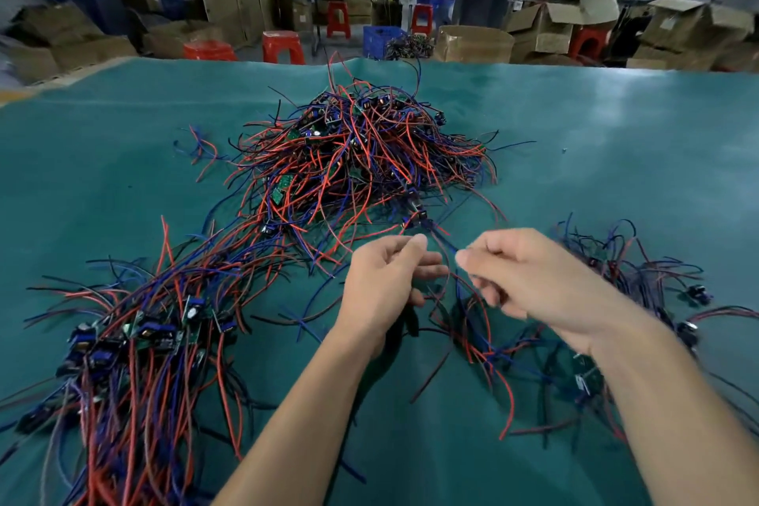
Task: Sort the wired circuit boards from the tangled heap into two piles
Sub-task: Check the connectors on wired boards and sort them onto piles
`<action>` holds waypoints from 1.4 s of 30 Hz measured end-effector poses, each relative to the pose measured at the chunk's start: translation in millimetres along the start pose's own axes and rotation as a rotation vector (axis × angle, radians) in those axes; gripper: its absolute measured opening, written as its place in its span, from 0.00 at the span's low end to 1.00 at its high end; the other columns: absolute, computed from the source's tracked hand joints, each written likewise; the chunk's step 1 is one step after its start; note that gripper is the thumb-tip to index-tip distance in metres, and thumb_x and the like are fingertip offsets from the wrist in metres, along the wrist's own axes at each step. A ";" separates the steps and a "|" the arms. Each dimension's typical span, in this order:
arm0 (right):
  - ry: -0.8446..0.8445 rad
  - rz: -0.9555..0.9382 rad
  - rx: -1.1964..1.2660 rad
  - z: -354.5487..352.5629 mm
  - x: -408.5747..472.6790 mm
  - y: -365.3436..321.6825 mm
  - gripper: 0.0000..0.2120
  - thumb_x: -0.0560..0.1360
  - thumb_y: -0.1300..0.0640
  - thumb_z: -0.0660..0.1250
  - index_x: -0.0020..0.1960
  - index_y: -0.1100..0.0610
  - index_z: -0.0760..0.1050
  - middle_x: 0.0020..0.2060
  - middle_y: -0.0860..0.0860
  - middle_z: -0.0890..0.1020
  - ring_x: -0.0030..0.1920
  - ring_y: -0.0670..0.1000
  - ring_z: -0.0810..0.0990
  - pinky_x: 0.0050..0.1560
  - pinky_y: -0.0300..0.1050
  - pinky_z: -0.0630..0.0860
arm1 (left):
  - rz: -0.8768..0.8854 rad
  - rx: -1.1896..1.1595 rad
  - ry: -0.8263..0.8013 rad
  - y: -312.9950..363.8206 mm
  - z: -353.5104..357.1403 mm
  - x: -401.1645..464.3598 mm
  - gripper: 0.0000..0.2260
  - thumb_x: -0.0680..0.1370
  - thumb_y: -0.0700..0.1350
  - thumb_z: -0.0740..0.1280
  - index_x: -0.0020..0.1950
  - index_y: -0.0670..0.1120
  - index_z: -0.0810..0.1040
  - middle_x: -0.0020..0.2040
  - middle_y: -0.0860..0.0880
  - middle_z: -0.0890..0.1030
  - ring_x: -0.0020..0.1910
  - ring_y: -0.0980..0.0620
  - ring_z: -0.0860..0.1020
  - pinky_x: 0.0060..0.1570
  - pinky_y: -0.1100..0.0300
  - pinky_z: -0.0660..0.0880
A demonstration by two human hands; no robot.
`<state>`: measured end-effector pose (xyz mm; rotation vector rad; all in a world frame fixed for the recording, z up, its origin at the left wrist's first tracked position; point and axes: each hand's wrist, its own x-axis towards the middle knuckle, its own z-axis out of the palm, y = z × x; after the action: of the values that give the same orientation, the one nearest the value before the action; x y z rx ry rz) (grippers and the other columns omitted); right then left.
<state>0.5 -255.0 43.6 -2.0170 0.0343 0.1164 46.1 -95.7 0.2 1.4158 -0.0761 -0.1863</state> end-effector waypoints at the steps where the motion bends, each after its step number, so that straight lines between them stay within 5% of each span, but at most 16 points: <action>1: -0.048 -0.033 0.002 5.9 -6.0 0.8 0.13 0.81 0.54 0.68 0.38 0.55 0.76 0.27 0.46 0.76 0.28 0.44 0.72 0.27 0.32 0.66 | -0.012 -0.009 -0.033 0.6 0.2 -1.0 0.11 0.83 0.46 0.63 0.47 0.41 0.80 0.44 0.45 0.87 0.38 0.54 0.84 0.23 0.66 0.70; 6: -0.283 -0.064 -0.114 24.7 -12.3 7.2 0.13 0.80 0.55 0.70 0.41 0.61 0.75 0.32 0.52 0.78 0.32 0.49 0.74 0.35 0.41 0.70 | 0.008 0.092 -0.067 -3.7 0.6 -2.3 0.08 0.80 0.41 0.67 0.43 0.41 0.83 0.42 0.43 0.86 0.39 0.46 0.81 0.43 0.45 0.80; 8: -0.265 -0.056 -0.122 25.1 -9.5 10.6 0.12 0.78 0.55 0.72 0.40 0.62 0.77 0.32 0.51 0.79 0.31 0.47 0.76 0.34 0.39 0.71 | 0.019 0.052 -0.054 -2.8 -0.2 -2.6 0.06 0.79 0.38 0.67 0.44 0.42 0.83 0.42 0.44 0.86 0.37 0.46 0.80 0.32 0.55 0.77; 12: 0.149 -0.075 0.066 24.6 1.4 18.6 0.05 0.75 0.52 0.73 0.43 0.53 0.81 0.31 0.50 0.81 0.32 0.46 0.76 0.32 0.40 0.69 | 0.096 0.139 -0.083 -2.5 0.5 -3.8 0.08 0.76 0.35 0.68 0.42 0.45 0.83 0.35 0.47 0.80 0.27 0.55 0.70 0.26 0.63 0.65; 15: 0.342 -0.014 0.264 28.3 8.8 20.6 0.12 0.71 0.44 0.71 0.52 0.48 0.79 0.36 0.58 0.81 0.35 0.51 0.78 0.36 0.49 0.73 | 0.153 0.237 -0.148 -1.6 2.1 -6.5 0.06 0.74 0.39 0.69 0.39 0.47 0.83 0.34 0.49 0.78 0.27 0.56 0.69 0.26 0.62 0.68; 17: 0.372 0.014 0.287 30.8 10.1 22.6 0.16 0.71 0.40 0.71 0.55 0.46 0.79 0.33 0.52 0.77 0.34 0.49 0.76 0.37 0.48 0.71 | 0.212 0.322 -0.183 -0.6 1.5 -7.1 0.05 0.70 0.44 0.67 0.39 0.50 0.83 0.46 0.51 0.80 0.44 0.57 0.78 0.38 0.58 0.77; 19: 0.407 0.017 0.301 31.3 11.0 23.2 0.09 0.75 0.45 0.73 0.53 0.47 0.82 0.32 0.48 0.74 0.33 0.48 0.74 0.34 0.44 0.68 | 0.290 0.410 -0.216 -0.3 0.8 -6.9 0.06 0.71 0.46 0.67 0.35 0.52 0.81 0.55 0.53 0.78 0.66 0.60 0.72 0.58 0.48 0.75; 22: 0.378 0.046 0.383 29.6 12.7 24.9 0.07 0.79 0.63 0.70 0.44 0.54 0.82 0.32 0.48 0.79 0.32 0.47 0.75 0.29 0.39 0.70 | 0.370 0.488 -0.298 -4.2 1.1 -8.5 0.11 0.76 0.50 0.66 0.37 0.49 0.83 0.55 0.51 0.81 0.71 0.62 0.68 0.69 0.54 0.67; 29: 0.391 0.044 0.566 24.4 12.6 25.1 0.11 0.74 0.75 0.70 0.46 0.60 0.80 0.39 0.58 0.83 0.41 0.54 0.82 0.47 0.46 0.79 | 0.385 0.530 -0.108 -8.5 4.6 -6.3 0.07 0.76 0.41 0.65 0.44 0.50 0.83 0.61 0.50 0.82 0.64 0.56 0.77 0.65 0.60 0.72; 33: 0.424 0.019 0.758 16.3 10.1 22.7 0.12 0.75 0.77 0.67 0.44 0.61 0.78 0.36 0.55 0.83 0.37 0.50 0.82 0.37 0.38 0.79 | 0.302 0.368 0.044 -8.6 2.0 -0.6 0.13 0.77 0.36 0.67 0.59 0.48 0.79 0.55 0.52 0.82 0.46 0.53 0.82 0.54 0.47 0.80; 39: 0.469 -0.042 0.987 5.0 8.9 19.0 0.11 0.77 0.77 0.64 0.50 0.63 0.77 0.44 0.58 0.81 0.35 0.51 0.82 0.42 0.38 0.82 | 0.188 0.114 0.065 -3.8 -0.5 -2.8 0.06 0.79 0.38 0.65 0.44 0.42 0.80 0.38 0.45 0.84 0.37 0.48 0.85 0.28 0.61 0.77; 42: 0.290 -0.025 0.995 8.9 8.1 18.1 0.17 0.76 0.78 0.62 0.60 0.65 0.77 0.48 0.61 0.84 0.38 0.52 0.84 0.42 0.39 0.82 | 0.143 -0.056 -0.046 -0.4 2.3 -4.9 0.02 0.81 0.40 0.65 0.51 0.42 0.74 0.40 0.44 0.85 0.36 0.47 0.85 0.28 0.61 0.76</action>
<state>6.6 -254.6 22.7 -1.0242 0.2082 -0.1840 40.9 -97.2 0.5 1.3449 -0.2084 -0.1022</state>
